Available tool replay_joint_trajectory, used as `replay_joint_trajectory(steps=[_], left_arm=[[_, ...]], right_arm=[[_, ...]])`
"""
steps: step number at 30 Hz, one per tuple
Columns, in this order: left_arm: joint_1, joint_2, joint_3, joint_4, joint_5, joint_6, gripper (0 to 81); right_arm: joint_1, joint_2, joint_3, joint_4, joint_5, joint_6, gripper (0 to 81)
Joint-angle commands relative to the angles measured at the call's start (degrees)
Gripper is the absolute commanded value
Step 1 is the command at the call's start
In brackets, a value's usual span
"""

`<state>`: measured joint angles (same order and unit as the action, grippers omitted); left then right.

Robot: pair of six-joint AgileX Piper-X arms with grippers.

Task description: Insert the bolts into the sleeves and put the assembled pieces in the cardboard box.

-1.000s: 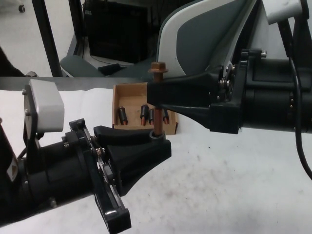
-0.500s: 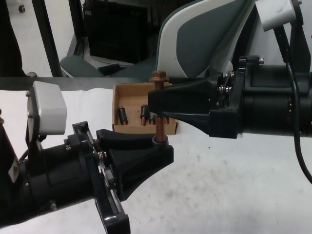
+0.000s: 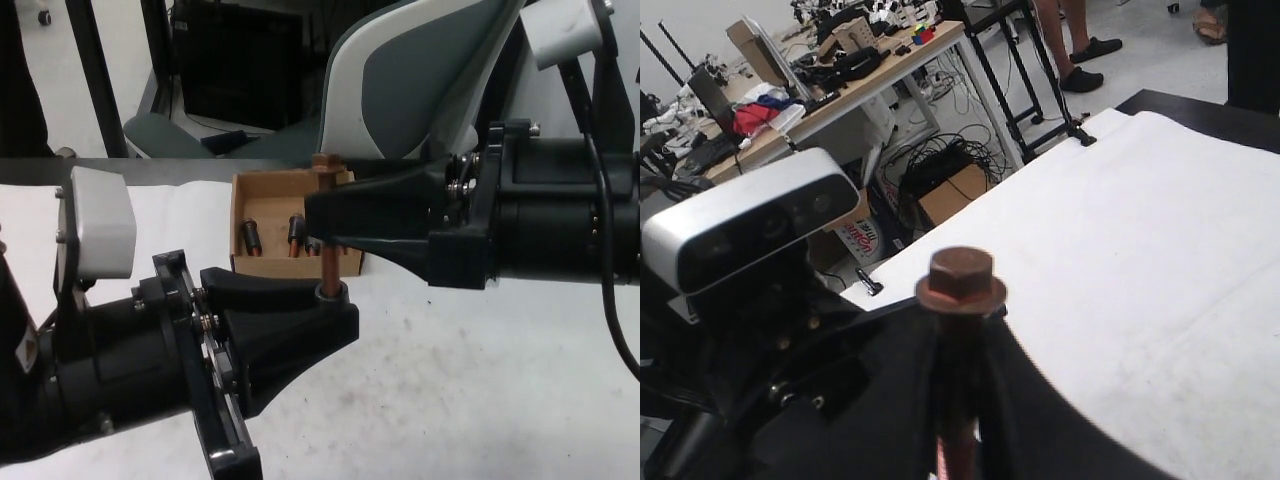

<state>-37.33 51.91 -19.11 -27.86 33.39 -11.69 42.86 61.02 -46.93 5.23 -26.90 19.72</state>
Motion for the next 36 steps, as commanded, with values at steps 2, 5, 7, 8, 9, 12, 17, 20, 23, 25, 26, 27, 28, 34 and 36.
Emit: replay_joint_trajectory(steps=[2,5,7,8,9,12,17,20,23,25,26,27,28,34,36], left_arm=[[0.2,0.0,-0.8,-1.1,0.6,0.1,0.8],[0.2,0.0,-0.8,-1.1,0.6,0.1,0.8],[0.2,0.0,-0.8,-1.1,0.6,-0.2,0.8],[0.2,0.0,-0.9,-1.1,0.6,-0.7,0.8],[0.2,0.0,-1.1,-1.0,0.6,-1.2,0.8],[0.2,0.0,-1.9,-0.9,0.6,-1.7,0.8],[0.2,0.0,-3.9,1.9,0.6,-2.7,0.8],[0.2,0.1,-5.4,6.5,0.6,-2.9,0.8],[0.2,0.1,-5.6,7.2,0.7,-3.7,0.8],[0.2,0.1,-5.6,7.2,0.8,-5.1,0.8],[0.2,0.1,-5.6,7.3,0.9,-5.6,0.8],[0.2,0.1,-5.7,7.5,0.9,-6.0,0.8],[0.2,0.1,-5.8,7.6,1.0,-6.2,0.8],[0.2,0.1,-6.0,7.5,1.0,-6.8,0.8],[0.2,0.1,-6.0,7.5,1.0,-7.7,0.8]], right_arm=[[0.1,-0.6,-0.2,0.6,-0.5,-0.8,0.2],[0.1,-0.6,-0.2,1.4,-0.5,-0.8,0.2],[0.1,-0.6,-0.2,1.9,-0.5,-0.8,0.2],[0.1,-0.6,-0.2,2.3,-0.5,-0.8,0.2],[0.1,-0.6,-0.2,2.8,-0.5,-0.9,0.2],[0.1,-0.6,-0.2,4.2,-0.5,-2.5,0.2],[0.1,-0.6,-0.2,6.1,-1.3,-3.6,0.2],[0.1,-0.6,-0.2,7.3,-1.3,-4.8,0.2],[0.1,-0.6,-0.2,7.6,-1.3,-5.1,0.2],[0.1,-0.6,-0.2,7.6,-1.3,-5.1,0.2],[0.1,-0.6,-0.2,7.6,-1.3,-5.1,0.2],[0.1,-0.6,-0.2,7.6,-1.3,-5.1,0.2],[0.1,-0.6,-0.2,7.6,-1.3,-5.4,0.2],[0.1,-0.6,-0.2,7.8,-1.3,-6.3,0.2],[0.1,-0.6,-0.2,7.8,-1.3,-6.9,0.2]])
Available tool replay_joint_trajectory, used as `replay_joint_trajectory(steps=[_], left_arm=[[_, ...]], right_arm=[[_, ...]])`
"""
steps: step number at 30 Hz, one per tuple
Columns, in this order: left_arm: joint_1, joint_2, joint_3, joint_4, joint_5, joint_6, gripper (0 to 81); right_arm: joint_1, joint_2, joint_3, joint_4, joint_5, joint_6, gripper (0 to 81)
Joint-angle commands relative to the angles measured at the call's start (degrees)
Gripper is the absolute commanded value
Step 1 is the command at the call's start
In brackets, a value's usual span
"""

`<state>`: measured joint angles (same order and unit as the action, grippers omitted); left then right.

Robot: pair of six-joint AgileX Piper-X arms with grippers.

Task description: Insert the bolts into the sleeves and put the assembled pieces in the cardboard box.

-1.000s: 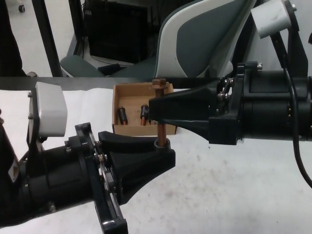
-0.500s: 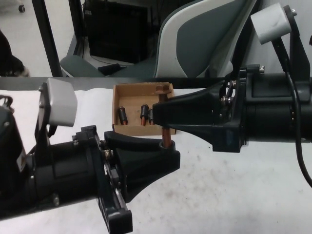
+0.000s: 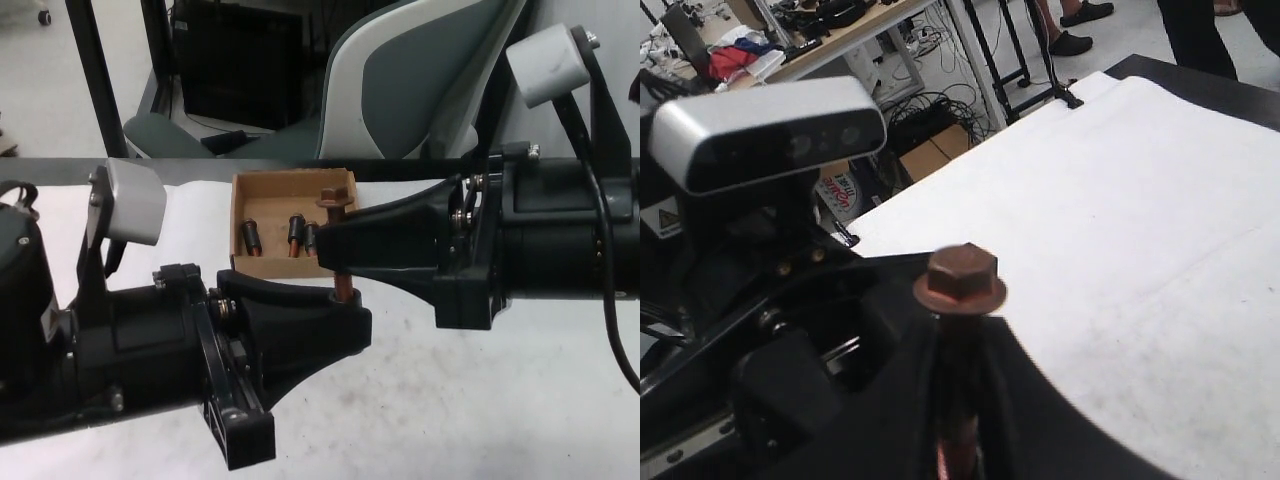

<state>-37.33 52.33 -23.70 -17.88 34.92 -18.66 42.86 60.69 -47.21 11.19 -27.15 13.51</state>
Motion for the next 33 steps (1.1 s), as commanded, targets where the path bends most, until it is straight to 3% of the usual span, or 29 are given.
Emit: replay_joint_trajectory(steps=[1,33], left_arm=[[0.2,-0.4,-1.4,-2.5,-0.5,-0.7,0.8],[0.2,-0.3,-6.2,3.5,0.3,5.1,0.8]], right_arm=[[0.1,-0.2,0.1,1.8,-1.1,-0.7,0.2],[0.1,-0.2,-0.1,1.8,-1.1,-0.7,0.2]])
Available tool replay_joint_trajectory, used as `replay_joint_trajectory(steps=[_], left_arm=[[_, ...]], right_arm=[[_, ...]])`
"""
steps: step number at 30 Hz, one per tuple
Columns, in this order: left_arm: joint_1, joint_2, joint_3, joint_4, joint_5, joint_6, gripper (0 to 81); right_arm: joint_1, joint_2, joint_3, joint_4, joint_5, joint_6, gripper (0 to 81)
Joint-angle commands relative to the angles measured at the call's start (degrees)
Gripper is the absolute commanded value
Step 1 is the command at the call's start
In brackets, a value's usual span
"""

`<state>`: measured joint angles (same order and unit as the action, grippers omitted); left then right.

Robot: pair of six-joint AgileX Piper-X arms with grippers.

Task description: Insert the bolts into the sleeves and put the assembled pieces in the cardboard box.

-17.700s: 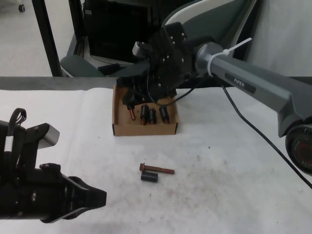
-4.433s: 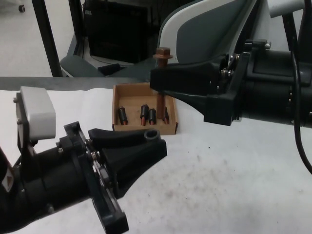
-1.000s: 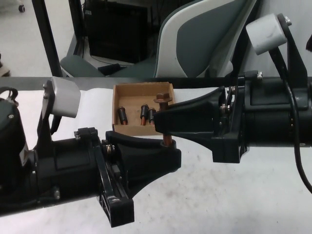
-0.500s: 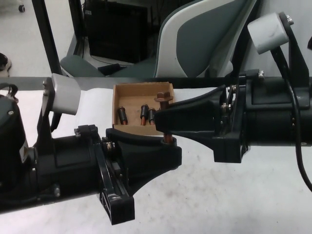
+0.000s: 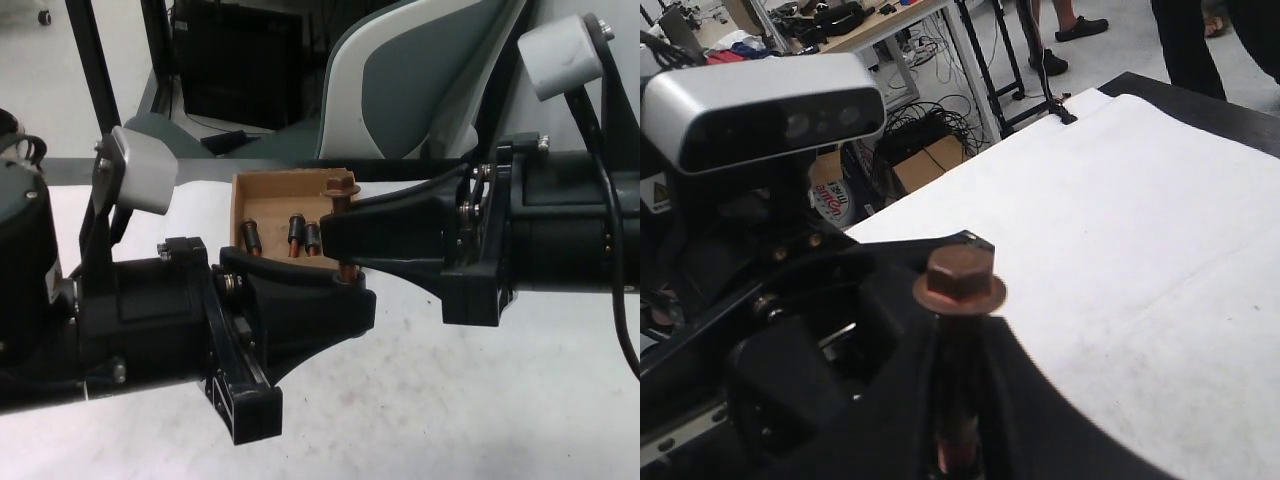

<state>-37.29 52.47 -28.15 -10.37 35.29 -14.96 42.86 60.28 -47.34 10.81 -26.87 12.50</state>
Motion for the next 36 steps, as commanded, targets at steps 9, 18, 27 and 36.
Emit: replay_joint_trajectory(steps=[9,18,27,36], left_arm=[[0.1,-0.4,-2.4,-3.9,-0.1,2.6,0.8],[0.1,-0.4,-2.4,-3.9,-1.4,6.1,0.8],[0.1,-0.4,-2.6,-6.1,-1.7,6.4,0.8],[0.1,-0.4,-3.5,-3.5,-13.0,5.8,0.8]], right_arm=[[0.1,0.2,0.0,2.2,-1.4,0.3,0.2],[0.1,-1.1,0.0,2.2,-3.0,1.5,38.5],[-0.8,-8.7,0.0,12.5,1.8,-1.7,39.2],[-1.2,-18.3,0.0,26.9,7.3,-3.9,30.0]])
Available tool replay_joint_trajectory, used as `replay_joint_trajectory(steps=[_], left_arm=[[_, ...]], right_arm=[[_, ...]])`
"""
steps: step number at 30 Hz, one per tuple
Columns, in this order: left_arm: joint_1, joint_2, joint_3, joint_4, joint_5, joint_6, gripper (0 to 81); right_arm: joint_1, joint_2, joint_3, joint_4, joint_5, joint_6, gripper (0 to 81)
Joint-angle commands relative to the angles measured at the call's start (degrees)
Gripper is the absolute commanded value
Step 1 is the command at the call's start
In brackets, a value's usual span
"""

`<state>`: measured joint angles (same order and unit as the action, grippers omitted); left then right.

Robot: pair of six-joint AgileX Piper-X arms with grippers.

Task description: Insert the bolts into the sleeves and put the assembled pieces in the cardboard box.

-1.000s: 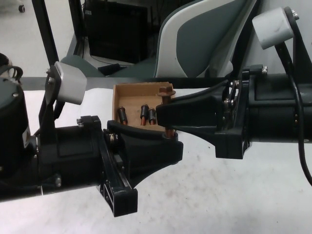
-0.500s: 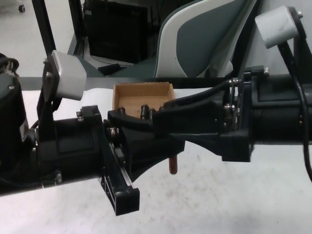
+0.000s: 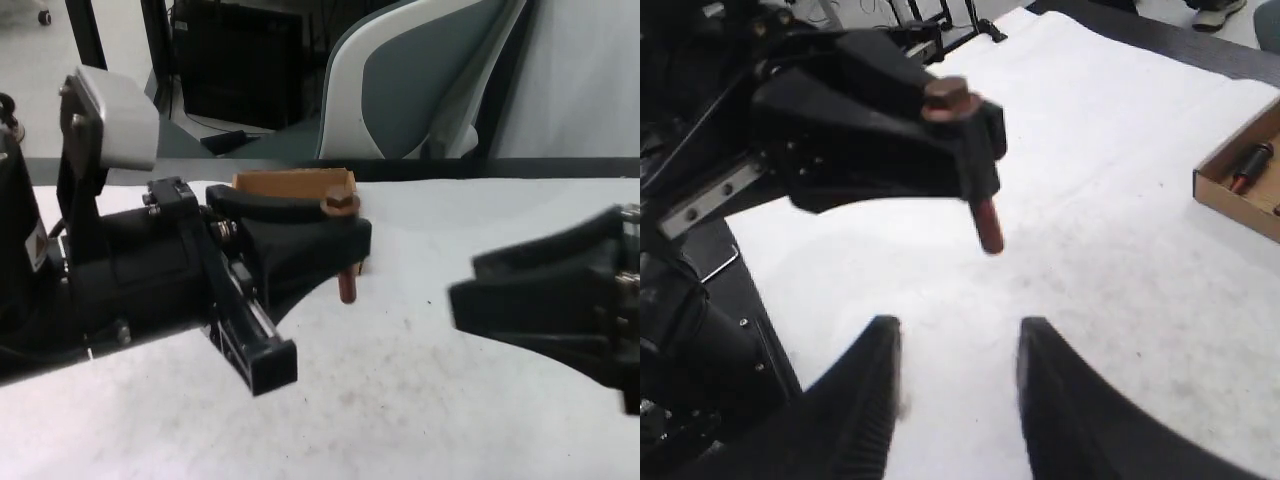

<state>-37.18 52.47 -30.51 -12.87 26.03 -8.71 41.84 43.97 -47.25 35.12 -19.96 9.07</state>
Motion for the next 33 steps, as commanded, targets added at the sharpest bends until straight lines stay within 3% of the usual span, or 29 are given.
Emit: replay_joint_trajectory(steps=[1,4,8,14,18,27,33], left_arm=[[0.0,-0.3,-1.8,1.0,-6.1,-0.5,0.8],[1.0,0.5,-4.6,8.3,-10.4,-0.4,0.8],[4.3,3.8,-9.0,15.6,-11.6,-2.2,0.8],[9.9,11.9,-16.9,22.8,-11.8,-4.2,0.8],[12.0,19.3,-22.2,27.2,-11.8,-3.2,0.8],[12.8,34.6,-31.9,28.5,-13.1,-2.4,0.8],[12.8,43.2,-39.1,28.6,-15.5,-1.2,0.8]], right_arm=[[-0.2,-2.6,-0.1,3.9,0.4,-0.5,24.4],[-0.2,-4.1,-0.1,7.4,0.4,-0.2,0.1],[-0.2,-4.3,-0.1,13.2,1.6,-0.1,0.2],[-0.2,-3.9,0.0,18.3,16.3,-1.2,0.2],[-0.2,-5.2,0.1,16.8,19.5,-6.7,0.2],[-0.2,-18.2,10.3,10.0,23.4,-0.8,0.2],[-0.2,-30.4,17.2,10.1,31.4,3.0,0.2]])
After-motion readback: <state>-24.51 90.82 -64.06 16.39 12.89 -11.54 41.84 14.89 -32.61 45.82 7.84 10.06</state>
